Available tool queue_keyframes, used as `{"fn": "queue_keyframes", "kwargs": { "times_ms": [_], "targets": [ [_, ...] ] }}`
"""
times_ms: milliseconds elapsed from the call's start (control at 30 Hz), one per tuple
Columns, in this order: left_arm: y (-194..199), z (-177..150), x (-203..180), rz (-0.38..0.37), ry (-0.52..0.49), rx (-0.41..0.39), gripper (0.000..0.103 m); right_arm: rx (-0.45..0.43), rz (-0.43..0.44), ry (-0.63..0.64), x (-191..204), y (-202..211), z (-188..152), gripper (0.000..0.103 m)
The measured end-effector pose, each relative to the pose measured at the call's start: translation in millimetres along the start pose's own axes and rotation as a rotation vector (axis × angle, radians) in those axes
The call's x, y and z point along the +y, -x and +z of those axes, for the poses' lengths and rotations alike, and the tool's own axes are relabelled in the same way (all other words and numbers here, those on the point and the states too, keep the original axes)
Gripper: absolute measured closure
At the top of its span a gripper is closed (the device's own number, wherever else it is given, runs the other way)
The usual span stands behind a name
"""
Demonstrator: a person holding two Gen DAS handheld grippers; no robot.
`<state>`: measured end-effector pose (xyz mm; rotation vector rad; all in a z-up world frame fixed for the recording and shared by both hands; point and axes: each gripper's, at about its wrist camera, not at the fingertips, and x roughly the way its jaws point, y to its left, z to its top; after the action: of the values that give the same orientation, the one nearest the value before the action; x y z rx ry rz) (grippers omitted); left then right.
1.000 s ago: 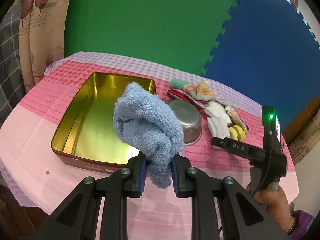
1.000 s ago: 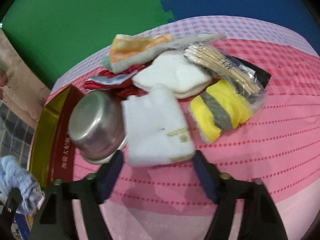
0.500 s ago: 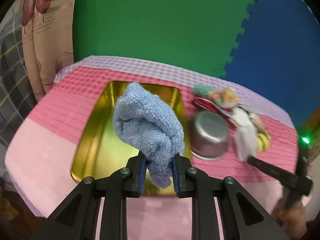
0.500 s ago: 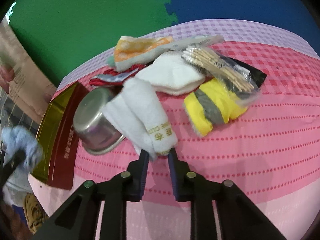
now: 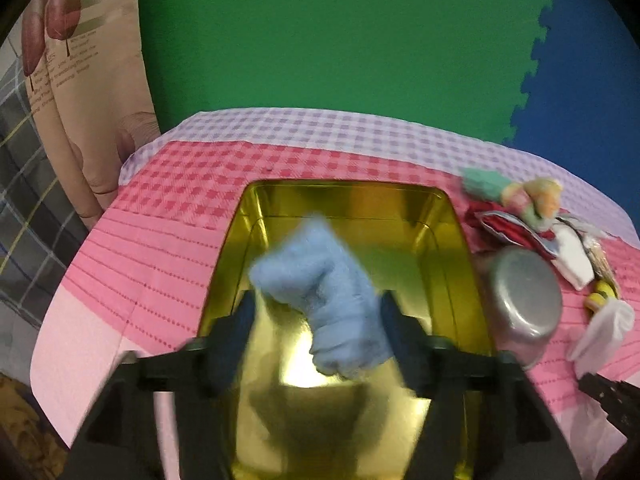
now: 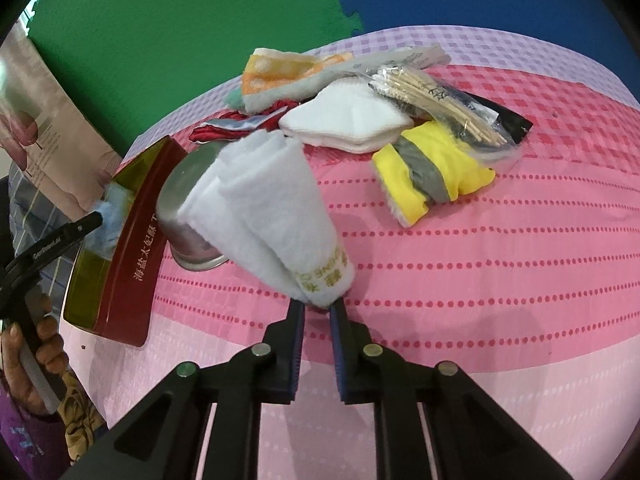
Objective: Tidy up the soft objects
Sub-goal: 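Carry the blue towel into the tin tray and release it while the right gripper grasps the white sock, then carry the white sock into the tin tray and open the right gripper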
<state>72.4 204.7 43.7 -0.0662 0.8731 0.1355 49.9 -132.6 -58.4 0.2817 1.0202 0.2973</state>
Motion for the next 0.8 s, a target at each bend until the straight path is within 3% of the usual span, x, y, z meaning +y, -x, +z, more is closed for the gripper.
{"fn": "queue_keyframes", "kwargs": {
  "times_ms": [133,333,433,567,800],
  "targets": [
    [0.5,4.2,2.5,0.036,0.004,-0.038,0.013,-0.002,0.004,-0.002,-3.7,-3.1,3.2,0.090],
    [32.6,8.4,1.4,0.064,0.023,-0.101,0.008,0.007,0.047,-0.016,-9.2,2.1,0.4,0.092],
    [57.8,2.8,3.0,0.078,0.089,-0.094,0.005,0.015,0.084,-0.033,-11.1,4.9,-1.0,0.103],
    [91.8,-18.4,1.4,0.057,0.149,-0.083,0.005,0.003,0.086,-0.020,-9.3,12.8,-2.9,0.103],
    [136.3,-61.8,-15.2,0.069,0.123,-0.079,0.005,-0.023,0.144,-0.072,-18.9,26.3,6.9,0.099]
  ]
}}
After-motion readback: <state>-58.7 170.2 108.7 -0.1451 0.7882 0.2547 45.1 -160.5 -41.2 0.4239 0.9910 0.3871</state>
